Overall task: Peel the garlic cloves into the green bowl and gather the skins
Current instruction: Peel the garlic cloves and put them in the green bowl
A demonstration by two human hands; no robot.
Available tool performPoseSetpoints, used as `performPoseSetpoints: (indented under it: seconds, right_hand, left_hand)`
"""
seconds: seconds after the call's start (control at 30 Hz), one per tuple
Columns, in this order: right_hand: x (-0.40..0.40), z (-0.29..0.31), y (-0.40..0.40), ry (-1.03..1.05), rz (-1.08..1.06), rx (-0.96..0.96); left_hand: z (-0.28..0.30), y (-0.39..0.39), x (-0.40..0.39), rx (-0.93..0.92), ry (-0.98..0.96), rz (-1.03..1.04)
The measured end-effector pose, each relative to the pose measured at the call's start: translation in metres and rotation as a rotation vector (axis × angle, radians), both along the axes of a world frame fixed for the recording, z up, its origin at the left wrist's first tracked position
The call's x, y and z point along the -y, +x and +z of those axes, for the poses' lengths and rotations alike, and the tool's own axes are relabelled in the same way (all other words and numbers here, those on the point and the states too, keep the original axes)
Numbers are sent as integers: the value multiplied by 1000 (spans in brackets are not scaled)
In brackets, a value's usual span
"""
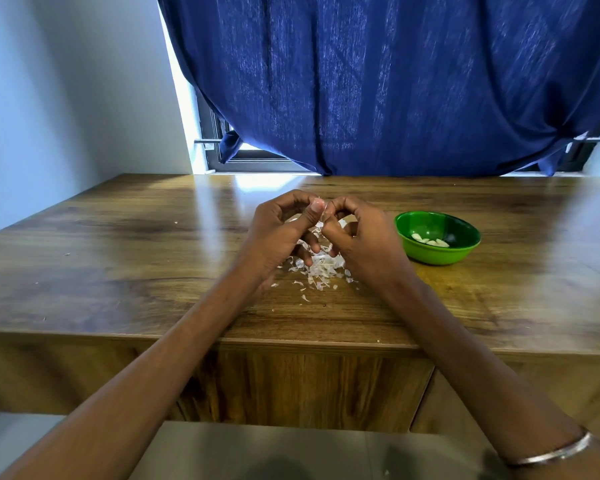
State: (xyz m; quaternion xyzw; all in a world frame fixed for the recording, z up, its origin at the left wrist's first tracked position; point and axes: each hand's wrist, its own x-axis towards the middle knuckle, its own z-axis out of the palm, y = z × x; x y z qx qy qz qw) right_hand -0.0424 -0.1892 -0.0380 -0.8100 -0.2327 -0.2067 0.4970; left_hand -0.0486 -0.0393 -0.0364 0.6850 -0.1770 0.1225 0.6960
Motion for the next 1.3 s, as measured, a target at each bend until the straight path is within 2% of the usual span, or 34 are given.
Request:
performPoseSetpoints:
  seconds: [0.5, 1.3]
  right_hand:
    - [2, 0, 2, 128, 15, -29]
    - [2, -2, 3, 55, -50, 40]
  left_hand:
    - [0, -1, -1, -24, -7, 16]
    - [1, 0, 2, 5, 105, 259]
